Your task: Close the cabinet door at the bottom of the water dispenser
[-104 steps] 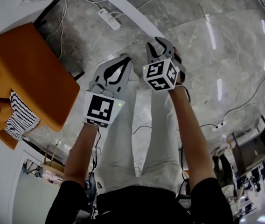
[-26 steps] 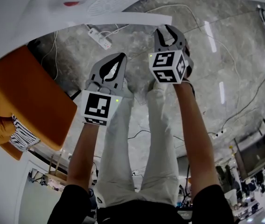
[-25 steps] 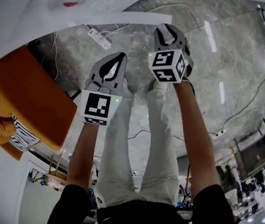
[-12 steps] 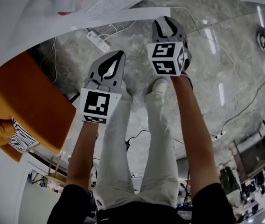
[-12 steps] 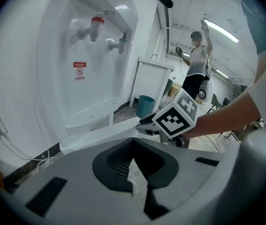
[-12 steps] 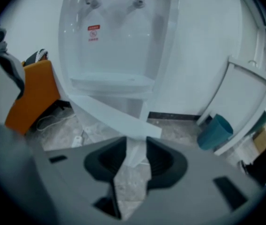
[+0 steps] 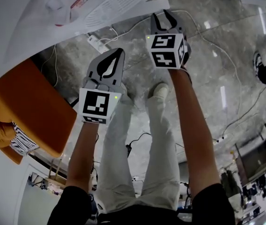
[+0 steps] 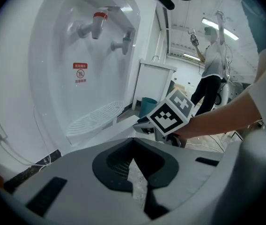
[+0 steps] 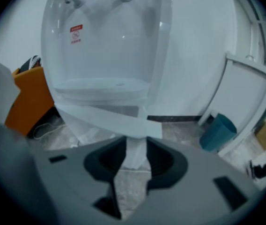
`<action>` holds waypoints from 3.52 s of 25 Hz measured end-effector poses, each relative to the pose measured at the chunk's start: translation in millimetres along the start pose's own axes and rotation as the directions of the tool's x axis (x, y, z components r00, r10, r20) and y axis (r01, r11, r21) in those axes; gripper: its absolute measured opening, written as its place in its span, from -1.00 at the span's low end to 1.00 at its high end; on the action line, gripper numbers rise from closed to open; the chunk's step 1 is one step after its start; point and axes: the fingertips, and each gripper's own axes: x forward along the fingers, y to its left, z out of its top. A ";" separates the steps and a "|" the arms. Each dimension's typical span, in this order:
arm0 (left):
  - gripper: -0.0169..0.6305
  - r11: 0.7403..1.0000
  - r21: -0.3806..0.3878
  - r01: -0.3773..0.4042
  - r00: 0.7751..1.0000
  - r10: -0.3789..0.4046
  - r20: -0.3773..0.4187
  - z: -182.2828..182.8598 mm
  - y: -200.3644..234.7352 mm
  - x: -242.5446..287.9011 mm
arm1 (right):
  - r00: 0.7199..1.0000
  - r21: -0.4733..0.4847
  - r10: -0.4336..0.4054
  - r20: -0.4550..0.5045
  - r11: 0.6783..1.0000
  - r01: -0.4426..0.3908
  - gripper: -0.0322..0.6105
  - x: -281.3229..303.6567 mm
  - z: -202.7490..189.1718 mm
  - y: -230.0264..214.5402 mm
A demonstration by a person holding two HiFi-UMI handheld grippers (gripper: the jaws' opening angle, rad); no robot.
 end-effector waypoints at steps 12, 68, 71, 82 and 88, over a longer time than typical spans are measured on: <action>-0.91 0.999 -0.001 -0.034 0.999 0.034 0.013 -3.7 15.2 4.4 | 1.000 -0.001 0.015 0.027 1.000 -0.015 -0.49 26.2 21.6 -2.3; -0.91 0.998 0.036 -0.051 0.996 0.048 0.080 108.6 -37.5 -94.3 | 0.989 0.011 0.139 0.055 0.990 -0.140 -0.79 -175.3 68.8 0.4; -0.91 0.999 0.020 -0.038 0.996 0.037 0.080 117.3 -44.1 -108.6 | 0.985 0.039 0.158 0.071 0.986 -0.161 -0.79 -202.4 74.3 9.2; -0.91 1.000 0.003 -0.022 0.999 0.022 0.050 143.2 -59.9 -154.2 | 0.974 0.117 0.195 0.119 0.971 -0.209 -0.79 -297.4 107.9 18.5; -0.91 1.000 0.028 -0.013 0.997 0.011 0.082 177.4 -67.6 -178.5 | 0.974 0.135 0.158 0.161 0.974 -0.180 -0.79 -332.6 135.8 8.3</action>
